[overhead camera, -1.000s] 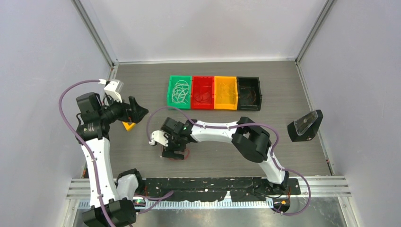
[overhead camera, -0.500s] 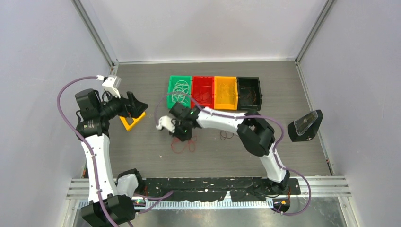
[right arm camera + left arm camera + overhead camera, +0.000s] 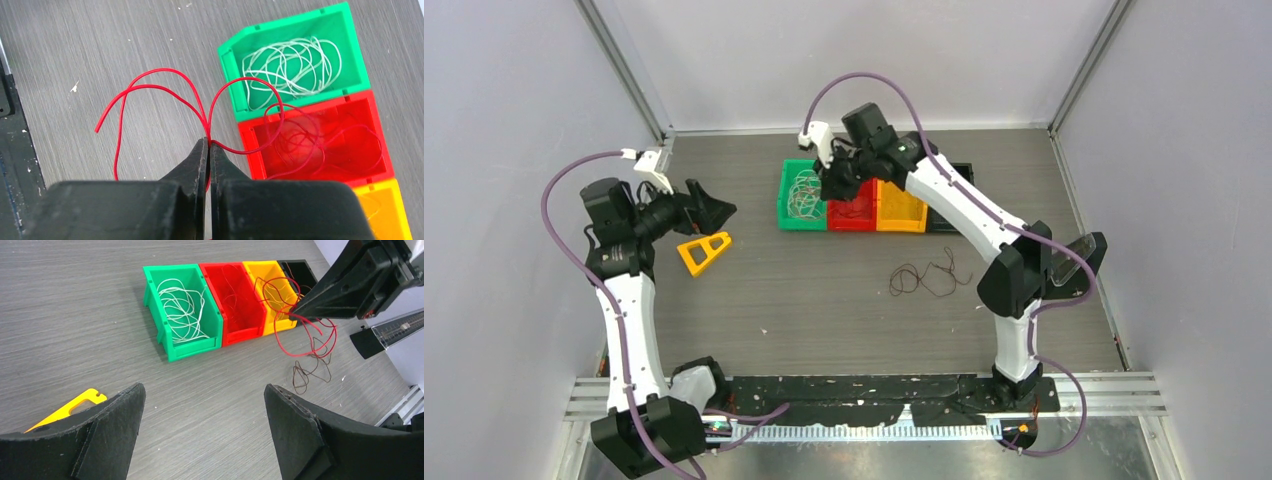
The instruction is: Untangle the cables
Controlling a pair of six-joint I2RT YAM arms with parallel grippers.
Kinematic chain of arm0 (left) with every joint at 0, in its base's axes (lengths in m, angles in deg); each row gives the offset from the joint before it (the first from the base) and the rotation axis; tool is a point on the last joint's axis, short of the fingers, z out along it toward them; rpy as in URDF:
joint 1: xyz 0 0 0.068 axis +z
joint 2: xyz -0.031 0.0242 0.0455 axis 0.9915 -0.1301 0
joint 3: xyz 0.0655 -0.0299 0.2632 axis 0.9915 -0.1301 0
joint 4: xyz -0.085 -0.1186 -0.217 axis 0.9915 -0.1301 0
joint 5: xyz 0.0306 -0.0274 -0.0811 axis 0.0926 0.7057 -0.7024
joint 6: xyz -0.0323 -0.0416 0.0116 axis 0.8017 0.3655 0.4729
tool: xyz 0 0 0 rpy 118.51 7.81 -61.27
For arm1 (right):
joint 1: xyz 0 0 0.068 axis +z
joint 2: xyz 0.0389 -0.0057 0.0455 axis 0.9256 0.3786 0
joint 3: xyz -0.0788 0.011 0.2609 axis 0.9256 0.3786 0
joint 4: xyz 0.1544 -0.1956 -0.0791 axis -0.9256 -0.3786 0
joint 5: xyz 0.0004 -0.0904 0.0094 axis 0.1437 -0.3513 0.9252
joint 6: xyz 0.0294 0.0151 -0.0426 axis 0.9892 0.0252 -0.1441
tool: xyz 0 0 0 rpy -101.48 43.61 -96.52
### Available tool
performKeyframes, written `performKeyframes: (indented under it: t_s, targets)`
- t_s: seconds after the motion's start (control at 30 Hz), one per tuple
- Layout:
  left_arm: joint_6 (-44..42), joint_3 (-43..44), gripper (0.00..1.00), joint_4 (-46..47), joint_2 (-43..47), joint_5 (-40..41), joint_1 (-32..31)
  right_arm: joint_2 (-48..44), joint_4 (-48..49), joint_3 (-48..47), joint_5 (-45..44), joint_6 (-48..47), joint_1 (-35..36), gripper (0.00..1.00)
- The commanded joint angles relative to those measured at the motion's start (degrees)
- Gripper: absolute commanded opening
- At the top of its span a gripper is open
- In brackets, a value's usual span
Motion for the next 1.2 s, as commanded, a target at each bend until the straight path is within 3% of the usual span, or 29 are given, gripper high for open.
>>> performKeyframes:
  t_s: [0.0,0.27,0.6,0.67,0.8,1.17]
  targets:
    - [2.77,0.39,0.90,5.20,-0.72,-1.71,0.47,4.57,-7.18,-4.98,4.05,4.39,-4.01,0.06]
    - [2.57,0.59,0.90,5.29,-1.82,-1.54,0.45,13.02,-2.48,-9.89,2.25,13.26,-10.22,0.06]
    - [-1.01,2.18,0.90,1.16,-2.08,-0.66,0.53,22.50,6.97,-14.24,-9.64,21.54,-13.15,0.05]
    - [-1.12,2.26,0.90,1.07,-2.40,-0.53,0.53,22.93,9.86,-13.30,-14.92,21.60,-12.47,0.06]
    - [-1.36,2.31,0.90,1.03,-3.08,-0.26,0.54,25.18,12.30,-13.21,-33.73,19.31,-9.58,0.05]
    - [-1.65,2.77,0.90,1.52,-5.13,-0.04,0.62,27.22,18.17,-7.11,-44.99,7.15,-4.39,0.05]
